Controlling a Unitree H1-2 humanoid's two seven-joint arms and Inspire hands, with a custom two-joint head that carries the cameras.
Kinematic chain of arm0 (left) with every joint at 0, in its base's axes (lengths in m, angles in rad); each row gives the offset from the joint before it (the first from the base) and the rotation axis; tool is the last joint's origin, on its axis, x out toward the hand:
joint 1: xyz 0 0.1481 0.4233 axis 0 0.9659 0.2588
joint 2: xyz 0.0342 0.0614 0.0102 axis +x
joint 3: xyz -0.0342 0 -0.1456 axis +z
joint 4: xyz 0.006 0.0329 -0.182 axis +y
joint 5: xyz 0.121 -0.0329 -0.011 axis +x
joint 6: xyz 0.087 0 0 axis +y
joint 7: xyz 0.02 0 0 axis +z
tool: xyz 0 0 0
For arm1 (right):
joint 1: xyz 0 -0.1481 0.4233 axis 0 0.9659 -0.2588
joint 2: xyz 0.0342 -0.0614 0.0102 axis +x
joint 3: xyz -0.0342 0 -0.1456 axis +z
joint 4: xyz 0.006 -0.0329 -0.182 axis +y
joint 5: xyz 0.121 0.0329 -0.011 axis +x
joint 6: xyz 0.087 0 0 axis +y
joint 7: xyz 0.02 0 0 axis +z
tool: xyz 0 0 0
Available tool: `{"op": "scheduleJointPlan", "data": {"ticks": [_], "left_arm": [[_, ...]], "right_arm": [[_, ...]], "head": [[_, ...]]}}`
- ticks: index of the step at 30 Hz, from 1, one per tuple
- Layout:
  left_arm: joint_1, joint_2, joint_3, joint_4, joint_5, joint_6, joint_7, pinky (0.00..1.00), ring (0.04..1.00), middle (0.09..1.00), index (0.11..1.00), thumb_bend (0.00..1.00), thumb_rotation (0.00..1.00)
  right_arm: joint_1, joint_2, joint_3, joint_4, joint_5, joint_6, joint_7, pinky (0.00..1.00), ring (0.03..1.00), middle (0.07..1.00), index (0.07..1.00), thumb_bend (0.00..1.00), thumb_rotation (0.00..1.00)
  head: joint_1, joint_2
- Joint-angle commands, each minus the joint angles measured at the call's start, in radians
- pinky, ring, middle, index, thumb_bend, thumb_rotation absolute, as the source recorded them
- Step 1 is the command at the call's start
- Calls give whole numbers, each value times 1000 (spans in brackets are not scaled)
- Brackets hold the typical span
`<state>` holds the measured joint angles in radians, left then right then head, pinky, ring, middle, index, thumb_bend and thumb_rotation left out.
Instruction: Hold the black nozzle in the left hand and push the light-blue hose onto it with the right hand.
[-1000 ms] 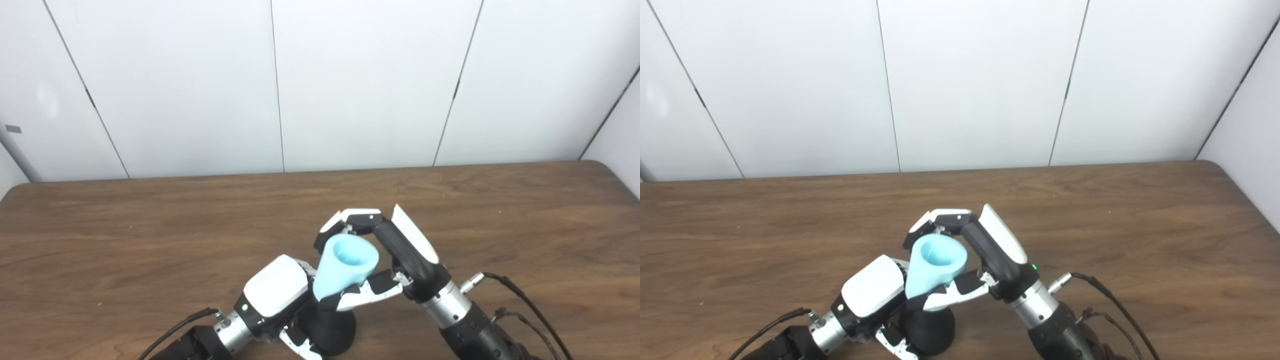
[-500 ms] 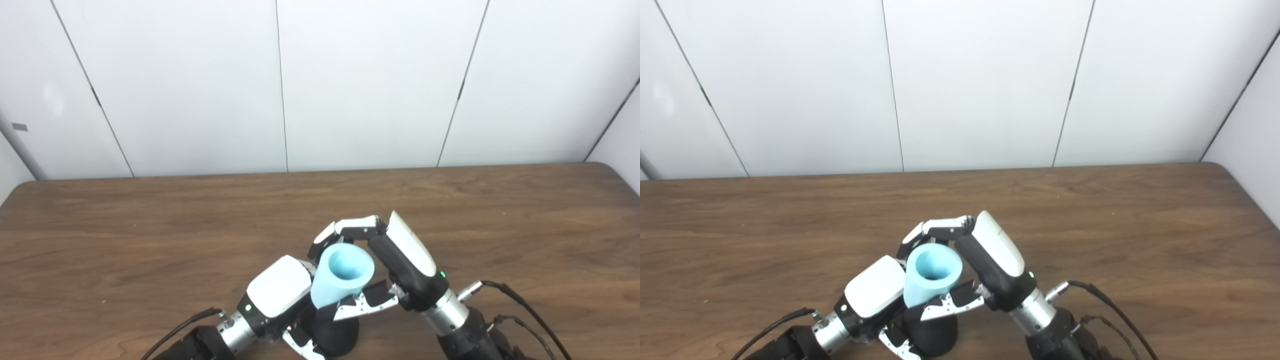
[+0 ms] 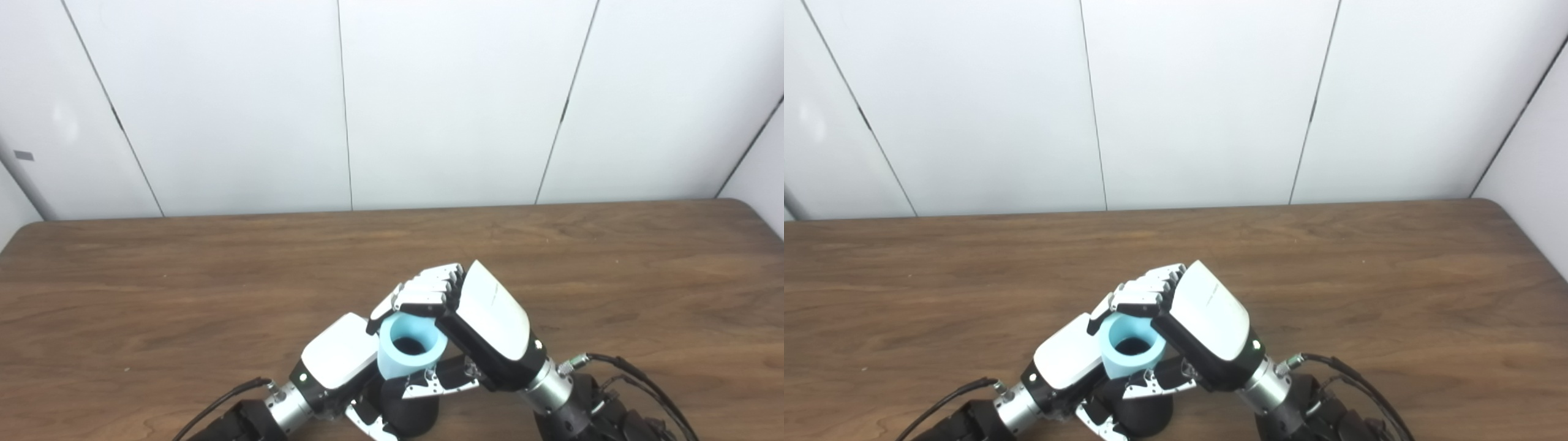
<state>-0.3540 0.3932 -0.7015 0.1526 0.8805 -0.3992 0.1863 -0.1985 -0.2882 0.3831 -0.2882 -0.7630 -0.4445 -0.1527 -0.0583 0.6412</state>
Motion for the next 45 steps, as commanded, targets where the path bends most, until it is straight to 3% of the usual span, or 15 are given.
{"op": "scheduleJointPlan", "data": {"ticks": [1,5,13,25,30,45], "left_arm": [[85,13,-76,20,32,-21,-155,435,559,505,477,514,0],[87,13,-74,26,27,-30,-143,428,554,505,475,515,0],[83,14,-77,33,28,-34,-148,429,555,511,469,515,0],[82,5,-76,38,53,-21,-133,426,552,508,472,515,0],[83,3,-74,38,46,-17,-141,432,553,509,470,516,0],[80,2,-80,27,61,-3,-154,439,550,508,470,517,0]], "right_arm": [[-37,-13,-4,-12,-31,-24,-5,276,381,498,548,509,0],[-28,-14,-23,-34,23,-8,62,257,372,498,552,507,0],[-13,-3,-57,-123,112,100,232,215,350,479,562,504,0],[-13,7,-88,-213,60,156,361,244,382,515,518,512,0],[-8,16,-87,-232,20,165,384,206,445,511,454,519,0],[-5,36,-79,-233,-48,161,428,292,423,536,476,515,0]], "head": [[-3,3],[-5,4],[-14,7],[-20,6],[-19,6],[-19,9]]}}
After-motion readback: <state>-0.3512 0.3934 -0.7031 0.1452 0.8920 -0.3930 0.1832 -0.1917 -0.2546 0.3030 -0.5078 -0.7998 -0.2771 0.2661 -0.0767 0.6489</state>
